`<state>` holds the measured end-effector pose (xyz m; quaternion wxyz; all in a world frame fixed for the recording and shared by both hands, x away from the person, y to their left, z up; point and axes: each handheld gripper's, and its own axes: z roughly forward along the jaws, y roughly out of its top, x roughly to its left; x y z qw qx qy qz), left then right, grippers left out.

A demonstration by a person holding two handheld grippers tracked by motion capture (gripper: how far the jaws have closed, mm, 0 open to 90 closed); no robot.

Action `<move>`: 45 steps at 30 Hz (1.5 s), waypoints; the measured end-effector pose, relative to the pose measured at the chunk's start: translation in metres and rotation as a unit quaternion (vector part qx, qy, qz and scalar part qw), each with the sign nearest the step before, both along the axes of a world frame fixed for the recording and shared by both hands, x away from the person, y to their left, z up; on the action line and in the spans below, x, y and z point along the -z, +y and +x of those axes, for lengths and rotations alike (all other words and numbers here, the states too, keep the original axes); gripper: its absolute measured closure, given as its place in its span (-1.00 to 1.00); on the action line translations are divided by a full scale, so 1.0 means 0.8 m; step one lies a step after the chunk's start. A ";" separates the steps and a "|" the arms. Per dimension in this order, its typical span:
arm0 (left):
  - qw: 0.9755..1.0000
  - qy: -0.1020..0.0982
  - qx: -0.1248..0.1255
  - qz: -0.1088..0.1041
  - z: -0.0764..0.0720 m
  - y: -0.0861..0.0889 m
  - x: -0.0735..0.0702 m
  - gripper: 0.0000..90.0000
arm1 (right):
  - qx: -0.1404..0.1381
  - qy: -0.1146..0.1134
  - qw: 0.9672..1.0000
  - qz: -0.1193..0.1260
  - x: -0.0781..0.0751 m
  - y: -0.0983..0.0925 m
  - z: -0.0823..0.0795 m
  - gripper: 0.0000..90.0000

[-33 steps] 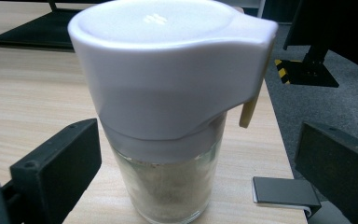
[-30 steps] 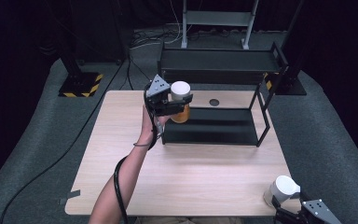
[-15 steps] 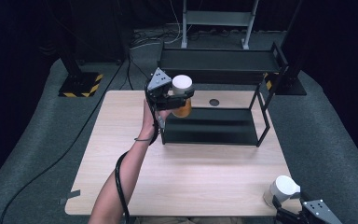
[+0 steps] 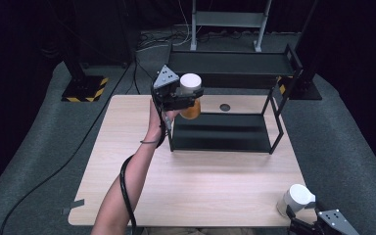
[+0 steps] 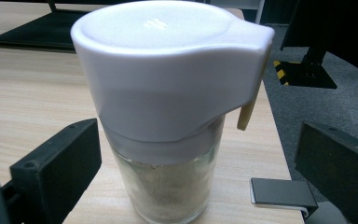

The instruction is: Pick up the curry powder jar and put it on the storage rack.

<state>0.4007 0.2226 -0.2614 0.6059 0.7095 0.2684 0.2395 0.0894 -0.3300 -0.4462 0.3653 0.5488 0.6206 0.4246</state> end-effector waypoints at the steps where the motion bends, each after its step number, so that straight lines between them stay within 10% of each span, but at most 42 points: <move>1: 1.000 0.000 0.000 -0.001 0.000 0.000 -0.001 -0.25 | 0.000 0.000 1.000 0.000 0.000 0.000 0.000 -1.00; 45: 1.000 -0.016 0.012 -0.009 0.004 -0.003 -0.048 -0.25 | -0.006 0.005 1.000 -0.003 0.003 0.002 0.005 -1.00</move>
